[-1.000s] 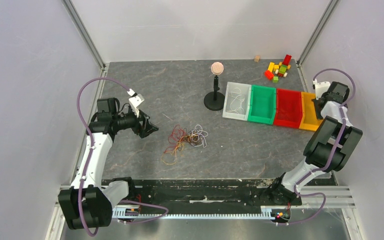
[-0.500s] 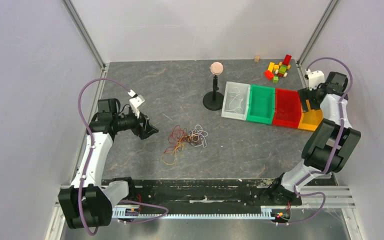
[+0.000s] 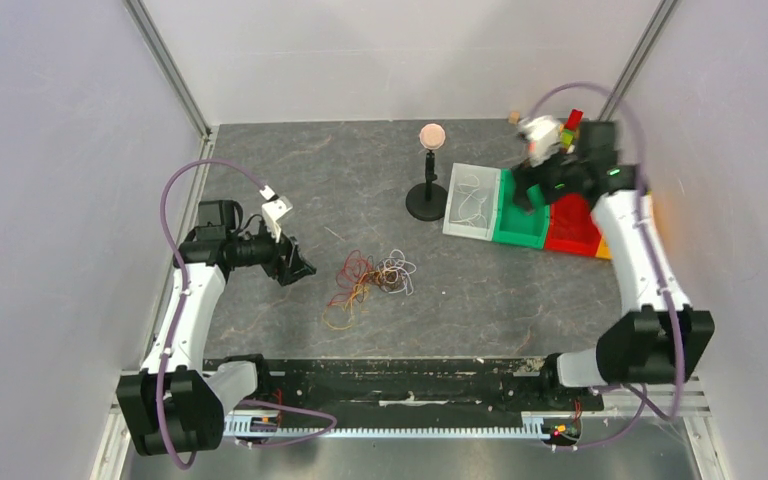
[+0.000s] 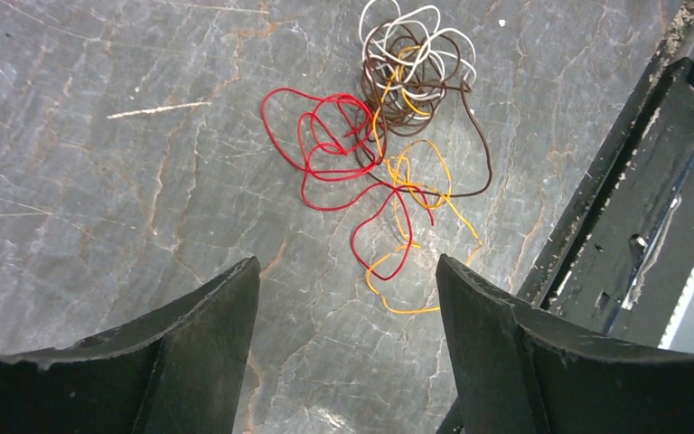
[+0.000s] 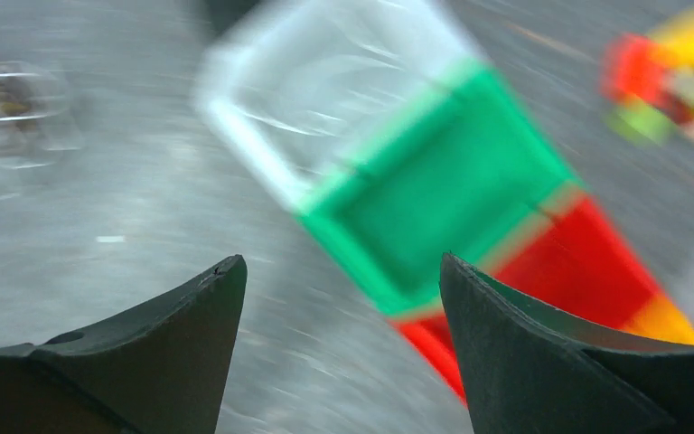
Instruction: Untangle the cables
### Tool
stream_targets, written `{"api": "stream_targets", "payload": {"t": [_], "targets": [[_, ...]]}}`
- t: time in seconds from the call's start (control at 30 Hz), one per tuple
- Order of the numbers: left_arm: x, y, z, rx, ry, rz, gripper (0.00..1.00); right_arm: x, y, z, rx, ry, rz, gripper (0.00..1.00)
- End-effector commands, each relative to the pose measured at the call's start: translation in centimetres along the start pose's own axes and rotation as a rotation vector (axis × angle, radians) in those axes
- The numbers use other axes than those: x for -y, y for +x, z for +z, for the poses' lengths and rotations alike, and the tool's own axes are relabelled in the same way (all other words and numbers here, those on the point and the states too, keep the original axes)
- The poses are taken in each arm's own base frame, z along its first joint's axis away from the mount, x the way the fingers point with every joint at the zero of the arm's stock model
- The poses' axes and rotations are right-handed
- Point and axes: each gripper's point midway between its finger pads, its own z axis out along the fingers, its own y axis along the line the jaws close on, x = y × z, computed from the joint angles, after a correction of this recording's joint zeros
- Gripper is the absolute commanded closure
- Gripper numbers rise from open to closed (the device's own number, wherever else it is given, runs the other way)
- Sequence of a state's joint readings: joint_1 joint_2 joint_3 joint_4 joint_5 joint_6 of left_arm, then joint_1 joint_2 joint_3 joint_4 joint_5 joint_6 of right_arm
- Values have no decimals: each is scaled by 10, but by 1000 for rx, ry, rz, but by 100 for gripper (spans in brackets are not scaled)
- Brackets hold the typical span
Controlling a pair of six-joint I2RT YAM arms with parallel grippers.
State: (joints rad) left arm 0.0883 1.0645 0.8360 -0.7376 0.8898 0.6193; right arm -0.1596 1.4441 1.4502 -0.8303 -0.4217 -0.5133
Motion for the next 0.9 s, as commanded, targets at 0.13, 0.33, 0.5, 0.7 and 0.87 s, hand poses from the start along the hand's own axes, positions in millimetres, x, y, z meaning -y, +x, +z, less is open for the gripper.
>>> {"api": "stream_targets", "payload": {"t": [0.13,0.33,0.5,0.7,0.87], "targets": [[21,9,9,-80,82,-79,26,-242,-60,38,231,-479,-37,21],[43,-1,45,-62,162,-156,27,-306,-41,70,265,-574,-215,19],[61,-16,87,-3,193,-163,25,-319,-15,104,238,-594,-239,19],[67,-10,129,0,174,-226,24,-339,-16,130,238,-655,-202,21],[59,-6,149,-28,163,-269,52,-351,-2,158,204,-653,-190,25]]}}
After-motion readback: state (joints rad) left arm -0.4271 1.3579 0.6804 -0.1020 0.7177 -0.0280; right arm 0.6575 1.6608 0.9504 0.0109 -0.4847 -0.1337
